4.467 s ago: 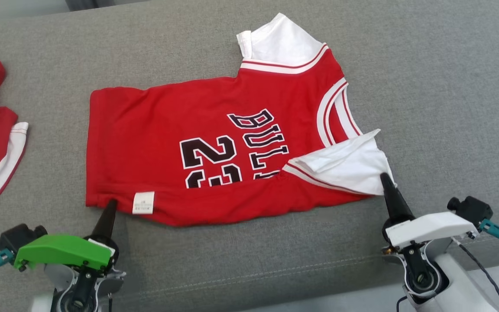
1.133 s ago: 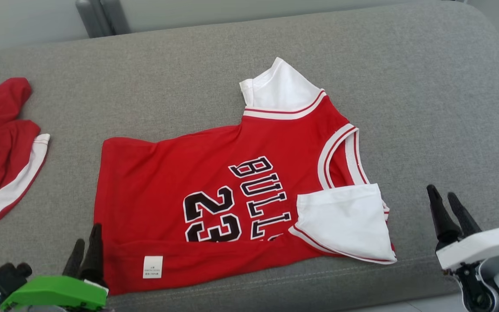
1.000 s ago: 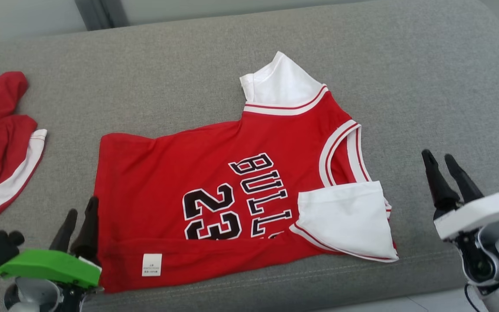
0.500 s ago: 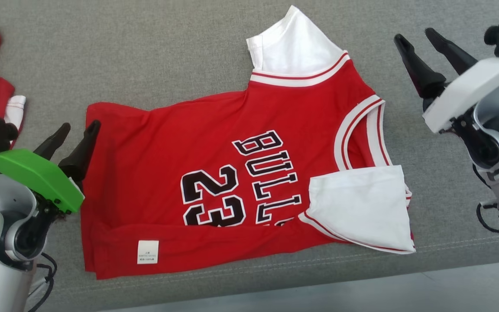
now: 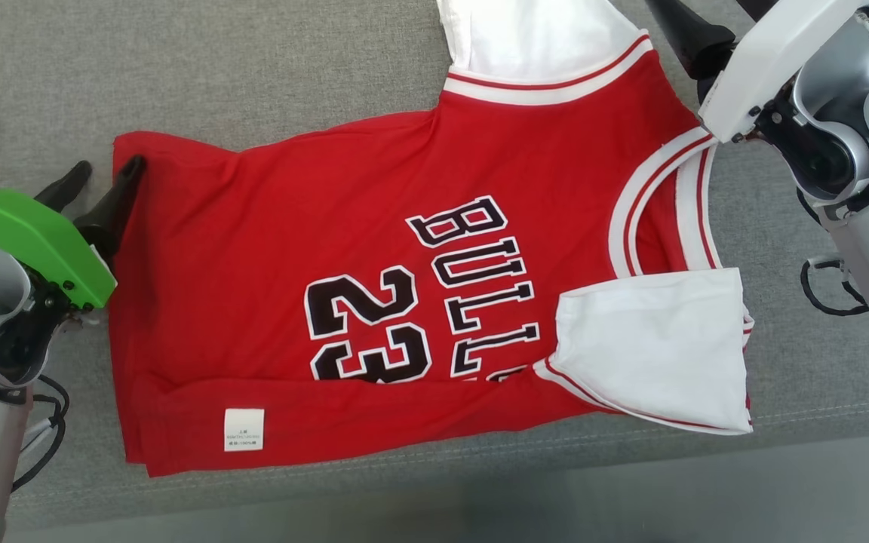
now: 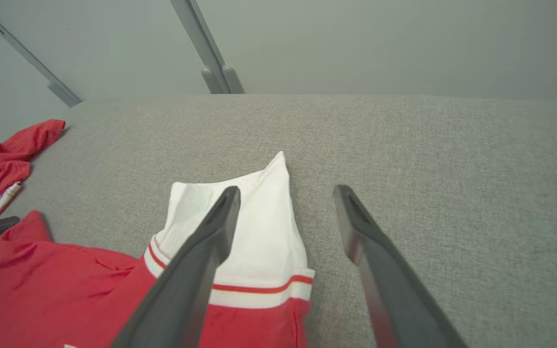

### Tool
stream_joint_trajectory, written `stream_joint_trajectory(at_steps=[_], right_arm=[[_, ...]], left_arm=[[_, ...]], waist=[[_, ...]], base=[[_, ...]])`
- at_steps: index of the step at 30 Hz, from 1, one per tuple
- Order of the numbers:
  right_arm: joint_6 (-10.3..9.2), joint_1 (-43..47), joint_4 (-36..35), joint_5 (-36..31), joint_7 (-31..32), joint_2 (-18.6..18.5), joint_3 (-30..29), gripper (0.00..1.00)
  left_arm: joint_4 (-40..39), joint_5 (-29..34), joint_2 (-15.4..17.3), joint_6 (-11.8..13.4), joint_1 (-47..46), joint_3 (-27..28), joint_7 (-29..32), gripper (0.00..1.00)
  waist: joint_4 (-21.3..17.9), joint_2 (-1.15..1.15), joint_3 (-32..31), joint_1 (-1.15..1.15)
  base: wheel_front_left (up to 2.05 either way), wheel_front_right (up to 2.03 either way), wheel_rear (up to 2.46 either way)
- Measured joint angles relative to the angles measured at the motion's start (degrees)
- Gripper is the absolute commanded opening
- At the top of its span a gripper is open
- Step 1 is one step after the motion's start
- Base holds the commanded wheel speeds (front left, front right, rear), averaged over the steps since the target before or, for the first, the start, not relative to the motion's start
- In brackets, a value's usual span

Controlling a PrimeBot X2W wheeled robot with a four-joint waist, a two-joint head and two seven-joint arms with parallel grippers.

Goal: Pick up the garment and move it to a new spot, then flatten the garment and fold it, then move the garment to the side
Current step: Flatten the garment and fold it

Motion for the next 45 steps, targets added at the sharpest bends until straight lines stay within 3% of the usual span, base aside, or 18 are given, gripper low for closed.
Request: stream_joint_trajectory(at_steps=[9, 12, 14, 15, 17, 19, 20, 22, 35, 45], right_arm=[[1.24, -0.59, 4.23, 0.01, 0.04, 1.22, 0.57, 1.00], [1.27, -1.36, 5.26, 0.00, 0.03, 1.47, 0.63, 1.00], [1.52, -1.88, 5.82, 0.00, -0.02, 1.68, 0.60, 1.00], [1.74, -2.25, 6.16, 0.00, -0.02, 1.85, 0.63, 1.00], [1.78, -2.89, 6.66, -0.01, -0.13, 2.30, 0.71, 1.00], [2.14, -3.55, 7.21, -0.26, -0.20, 2.71, 1.03, 1.00], [2.23, -3.80, 7.48, -0.30, -0.20, 2.81, 1.09, 1.00], [2.23, -4.25, 8.36, -0.85, -0.20, 2.76, 1.26, 1.00], [0.63, -9.26, 14.61, -4.46, 0.91, 2.82, 3.01, 1.00], [0.58, -11.24, 17.94, -4.81, 1.32, 3.02, 3.12, 1.00]], left_arm=[[2.79, 0.00, -0.31, -1.19, -3.46, -0.41, -0.08, 1.00], [3.77, -0.07, -0.51, -1.38, -4.27, -0.55, -0.08, 0.93], [4.28, -0.62, -1.11, -1.40, -4.81, -0.57, -0.08, 0.56], [4.48, -0.62, -1.35, -1.41, -5.11, -0.77, -0.08, 0.49], [4.93, -1.16, -2.01, -1.49, -5.56, -0.97, -0.08, 0.46], [5.35, -1.59, -2.74, -1.90, -5.92, -1.27, -0.09, 0.36], [5.45, -1.59, -3.09, -1.90, -6.21, -1.80, -0.09, 0.24], [5.56, -1.59, -3.99, -1.92, -6.77, -2.78, -0.09, 0.16], [6.22, -1.59, -8.43, -2.46, -9.46, -7.60, -0.41, 0.00], [6.27, -2.03, -9.61, -2.49, -10.15, -9.67, -1.70, 0.00]], waist=[[-0.39, 0.00, 1.62, 0.00], [-0.42, 0.00, 1.75, 0.00], [-0.38, 0.00, 1.79, 0.00], [-0.34, 0.00, 1.82, 0.00], [-0.22, 0.00, 1.87, 0.00], [-0.04, 0.00, 1.90, 0.00], [0.09, 0.00, 1.91, 0.00], [0.50, 0.00, 1.93, 0.00], [5.17, 0.00, 2.49, 0.00], [8.53, 0.00, 3.42, 0.00]], base=[[0.00, 0.00, 0.00], [0.00, 0.00, 0.00], [0.00, 0.00, 0.00], [0.00, 0.00, 0.00], [0.00, 0.00, 0.00], [0.00, 0.00, 0.00], [0.00, 0.00, 0.00], [0.00, 0.00, 0.00], [0.00, 0.00, 0.00], [0.00, 0.00, 0.00]])
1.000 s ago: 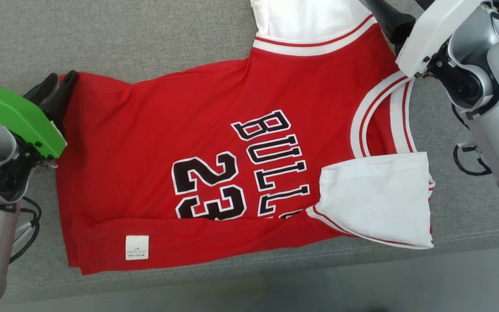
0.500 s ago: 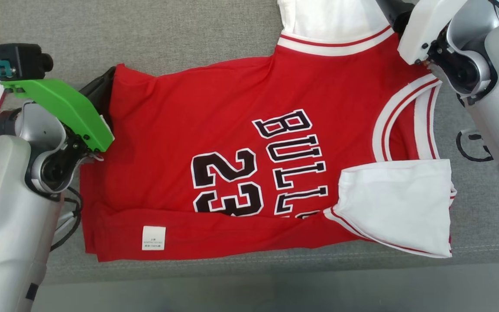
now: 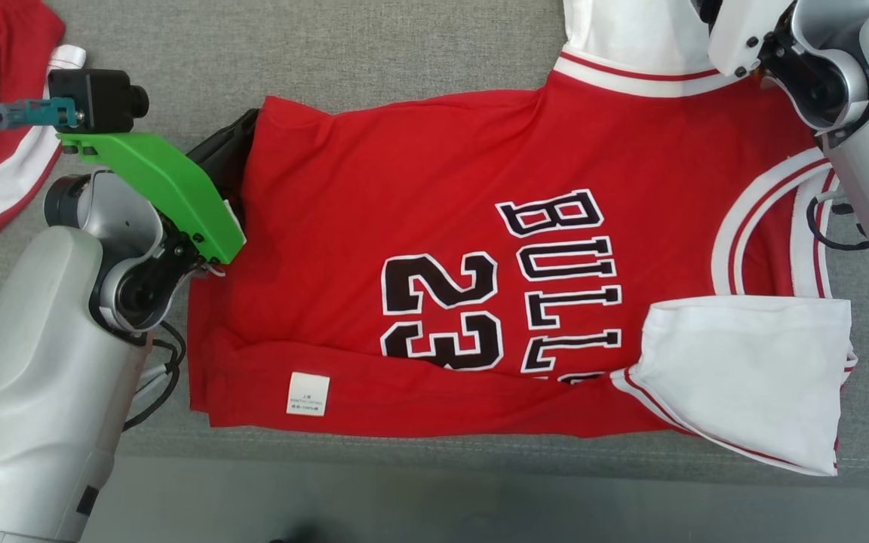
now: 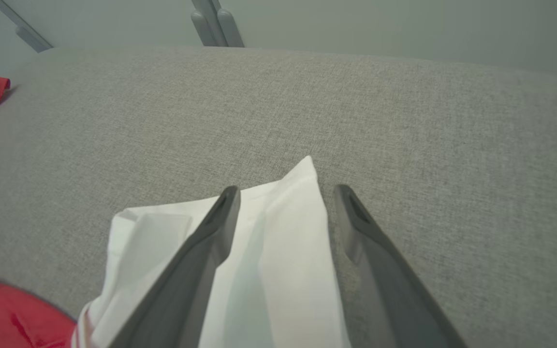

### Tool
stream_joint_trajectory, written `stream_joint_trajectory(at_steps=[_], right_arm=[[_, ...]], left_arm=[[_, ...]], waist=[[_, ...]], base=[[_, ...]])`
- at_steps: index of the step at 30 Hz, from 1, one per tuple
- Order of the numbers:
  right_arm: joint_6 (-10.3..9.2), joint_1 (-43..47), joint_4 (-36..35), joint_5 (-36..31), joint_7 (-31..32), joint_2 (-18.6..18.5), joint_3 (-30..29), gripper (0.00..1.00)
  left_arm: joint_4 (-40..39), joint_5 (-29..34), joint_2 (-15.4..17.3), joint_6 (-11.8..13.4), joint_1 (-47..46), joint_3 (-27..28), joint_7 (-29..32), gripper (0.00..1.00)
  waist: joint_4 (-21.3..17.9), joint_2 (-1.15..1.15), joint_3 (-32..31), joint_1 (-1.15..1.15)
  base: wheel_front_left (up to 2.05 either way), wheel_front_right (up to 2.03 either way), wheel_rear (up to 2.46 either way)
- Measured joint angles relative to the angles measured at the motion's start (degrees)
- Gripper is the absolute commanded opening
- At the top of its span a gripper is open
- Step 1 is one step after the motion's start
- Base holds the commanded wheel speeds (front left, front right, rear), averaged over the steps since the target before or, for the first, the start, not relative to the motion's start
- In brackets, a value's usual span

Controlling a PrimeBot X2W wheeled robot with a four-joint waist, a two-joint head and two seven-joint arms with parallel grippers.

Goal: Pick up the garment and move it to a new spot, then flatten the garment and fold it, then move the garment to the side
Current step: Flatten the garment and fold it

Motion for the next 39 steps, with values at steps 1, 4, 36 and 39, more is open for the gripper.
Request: stream_joint_trajectory(at_steps=[1, 4, 36, 39], right_arm=[[0.01, -0.35, 0.33, 0.00, 0.01, 0.03, 0.02, 1.00], [0.07, -1.53, 1.10, 0.00, 0.10, 0.10, 0.02, 1.00], [1.67, -5.55, 8.76, -0.44, -1.03, 2.23, 0.88, 0.00], [1.68, -5.71, 9.05, -0.44, -1.53, 2.38, 0.89, 0.00]], left_arm=[[-0.12, -0.02, 0.01, 0.00, -0.03, -0.13, -0.04, 0.00], [-0.52, -0.48, 0.10, 0.00, -0.30, -0.48, -0.32, 0.00], [-0.66, -3.58, 2.05, -0.22, -2.04, -4.87, -4.22, 0.00], [-0.54, -3.74, 2.37, -0.43, -2.10, -5.08, -4.77, 0.00]], waist=[[0.24, 0.00, 0.10, 0.00], [0.71, 0.00, 0.54, 0.00], [1.67, 0.00, 2.03, 0.00], [1.59, 0.00, 2.07, 0.00]], base=[[0.00, 0.00, 0.00], [0.00, 0.00, 0.00], [0.00, 0.00, 0.00], [0.00, 0.00, 0.00]])
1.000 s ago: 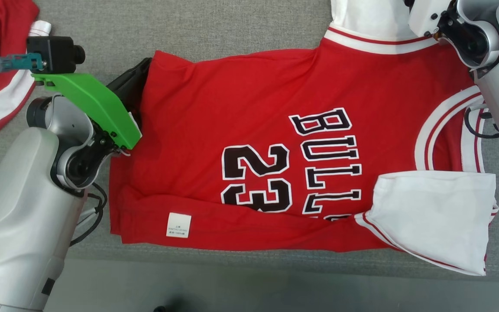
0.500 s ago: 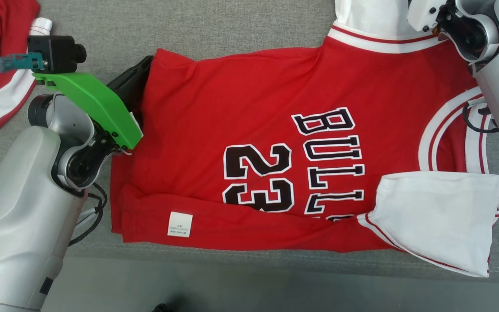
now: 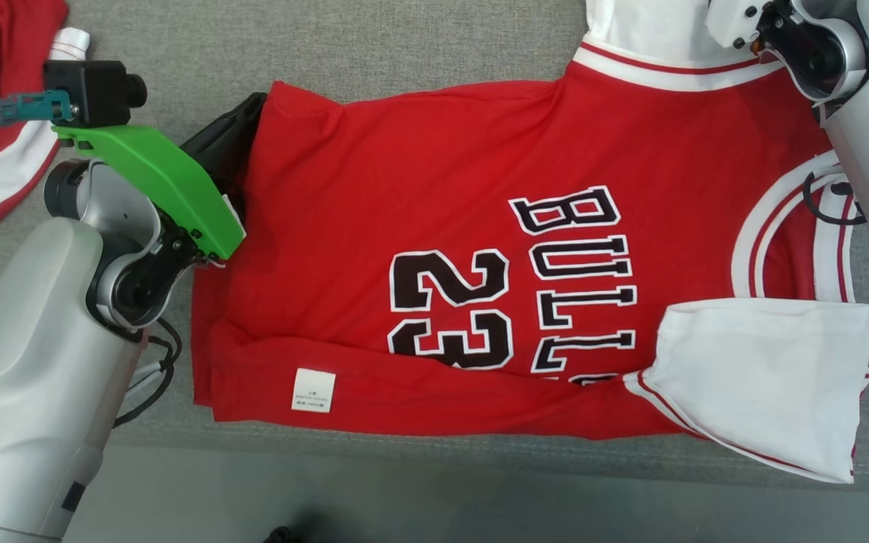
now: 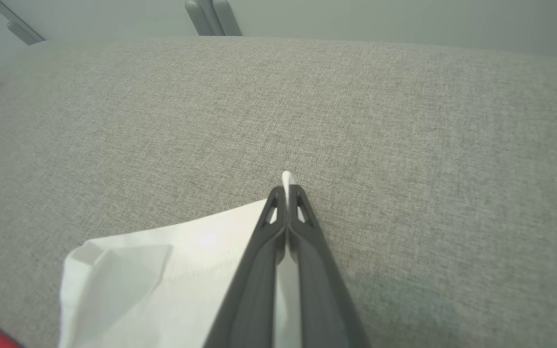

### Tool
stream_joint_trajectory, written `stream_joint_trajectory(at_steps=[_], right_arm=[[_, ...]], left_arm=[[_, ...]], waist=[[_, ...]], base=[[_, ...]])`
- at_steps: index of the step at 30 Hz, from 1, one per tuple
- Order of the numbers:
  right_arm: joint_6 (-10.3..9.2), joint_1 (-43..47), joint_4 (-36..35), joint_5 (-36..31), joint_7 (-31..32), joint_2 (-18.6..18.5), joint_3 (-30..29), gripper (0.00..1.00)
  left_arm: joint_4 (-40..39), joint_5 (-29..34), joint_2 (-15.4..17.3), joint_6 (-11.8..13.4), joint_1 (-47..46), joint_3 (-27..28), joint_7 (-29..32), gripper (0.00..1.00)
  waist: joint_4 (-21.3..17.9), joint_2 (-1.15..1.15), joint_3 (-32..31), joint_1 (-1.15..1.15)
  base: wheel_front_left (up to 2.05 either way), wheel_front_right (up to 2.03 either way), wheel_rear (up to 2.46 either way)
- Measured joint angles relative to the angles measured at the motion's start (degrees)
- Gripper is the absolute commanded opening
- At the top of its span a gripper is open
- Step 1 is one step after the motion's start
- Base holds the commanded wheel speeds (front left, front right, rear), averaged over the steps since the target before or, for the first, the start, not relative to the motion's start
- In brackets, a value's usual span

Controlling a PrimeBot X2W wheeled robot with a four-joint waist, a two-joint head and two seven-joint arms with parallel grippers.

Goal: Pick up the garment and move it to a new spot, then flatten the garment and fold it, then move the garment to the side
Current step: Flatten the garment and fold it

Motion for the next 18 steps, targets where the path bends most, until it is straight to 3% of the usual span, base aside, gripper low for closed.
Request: stream_joint_trajectory(at_steps=[18], right_arm=[[2.02, -0.85, 1.19, 0.16, -4.71, 1.03, -0.29, 0.00]], left_arm=[[2.02, -1.90, 2.49, 0.01, -0.44, 0.32, -3.34, 0.00]], waist=[[-1.90, 0.00, -1.16, 0.00]], base=[[0.00, 0.00, 0.00]])
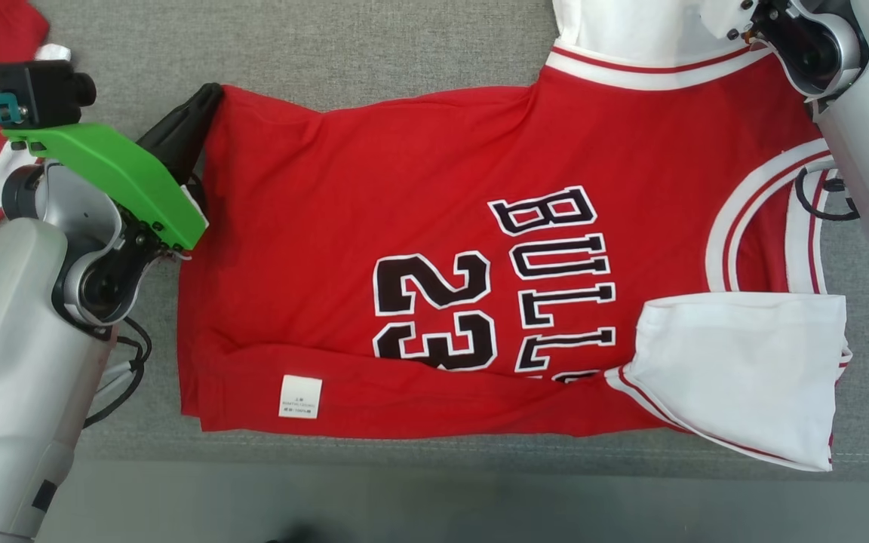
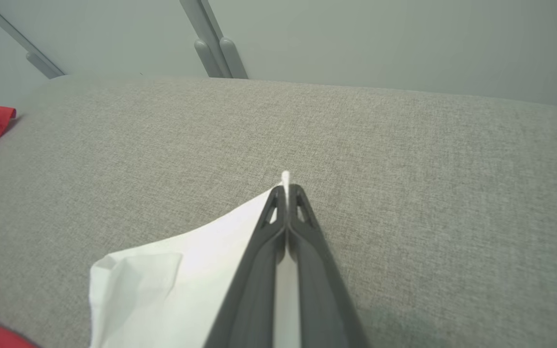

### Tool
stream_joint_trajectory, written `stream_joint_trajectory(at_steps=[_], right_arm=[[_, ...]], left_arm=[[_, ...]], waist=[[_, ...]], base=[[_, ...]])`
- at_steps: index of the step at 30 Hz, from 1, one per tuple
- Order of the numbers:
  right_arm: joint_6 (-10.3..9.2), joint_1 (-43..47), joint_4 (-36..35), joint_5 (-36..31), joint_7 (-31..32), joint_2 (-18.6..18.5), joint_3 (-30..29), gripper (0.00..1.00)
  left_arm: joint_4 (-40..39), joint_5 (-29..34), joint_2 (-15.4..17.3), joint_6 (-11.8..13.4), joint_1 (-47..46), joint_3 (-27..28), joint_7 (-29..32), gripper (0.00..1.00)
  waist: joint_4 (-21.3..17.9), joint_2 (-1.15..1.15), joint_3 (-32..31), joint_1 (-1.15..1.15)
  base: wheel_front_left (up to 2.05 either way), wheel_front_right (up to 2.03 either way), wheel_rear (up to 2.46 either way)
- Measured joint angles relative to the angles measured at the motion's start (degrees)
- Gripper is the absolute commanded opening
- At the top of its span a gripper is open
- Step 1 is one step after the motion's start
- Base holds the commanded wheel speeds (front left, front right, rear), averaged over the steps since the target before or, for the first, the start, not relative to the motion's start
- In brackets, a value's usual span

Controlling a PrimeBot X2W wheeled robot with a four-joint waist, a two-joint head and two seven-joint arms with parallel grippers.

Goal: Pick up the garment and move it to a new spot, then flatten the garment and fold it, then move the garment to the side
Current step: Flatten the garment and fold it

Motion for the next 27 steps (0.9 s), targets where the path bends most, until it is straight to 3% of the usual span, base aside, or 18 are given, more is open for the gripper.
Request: stream_joint_trajectory(at_steps=[27], right_arm=[[2.00, 6.51, -2.92, 3.25, -5.83, -0.40, 1.43, 0.00]], left_arm=[[1.75, -3.03, 2.66, 0.00, 2.80, -0.08, -4.00, 0.00]], waist=[[-2.74, 0.00, -4.75, 0.00]], base=[[0.00, 0.00, 0.00]])
